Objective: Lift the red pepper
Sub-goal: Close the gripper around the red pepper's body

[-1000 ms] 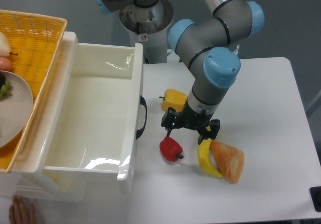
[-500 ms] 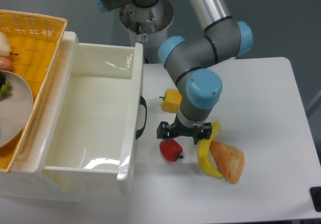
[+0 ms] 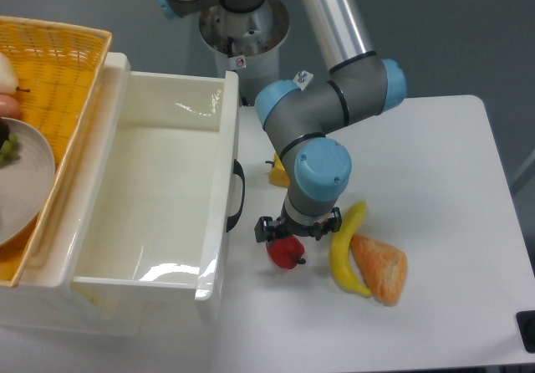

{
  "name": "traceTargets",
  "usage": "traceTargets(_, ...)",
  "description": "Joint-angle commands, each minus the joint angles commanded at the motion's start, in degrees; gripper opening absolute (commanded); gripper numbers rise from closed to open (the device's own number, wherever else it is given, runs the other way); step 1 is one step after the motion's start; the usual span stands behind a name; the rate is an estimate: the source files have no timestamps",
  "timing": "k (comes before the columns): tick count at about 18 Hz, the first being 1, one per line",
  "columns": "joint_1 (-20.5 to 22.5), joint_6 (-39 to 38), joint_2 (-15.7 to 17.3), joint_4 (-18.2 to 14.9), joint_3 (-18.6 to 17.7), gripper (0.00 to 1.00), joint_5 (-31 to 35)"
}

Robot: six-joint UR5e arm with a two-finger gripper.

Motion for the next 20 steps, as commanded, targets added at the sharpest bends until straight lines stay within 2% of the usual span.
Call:
traceTargets(4, 0.0, -3.34, -0.18, 2.28, -0.44, 1.0, 0.09)
traceTargets(13, -0.26, -5.9, -0.61, 2.37, -1.58, 1.0, 0.0)
traceTargets(20, -1.58, -5.81, -2.72, 3.6, -0.09, 1.0, 0.0)
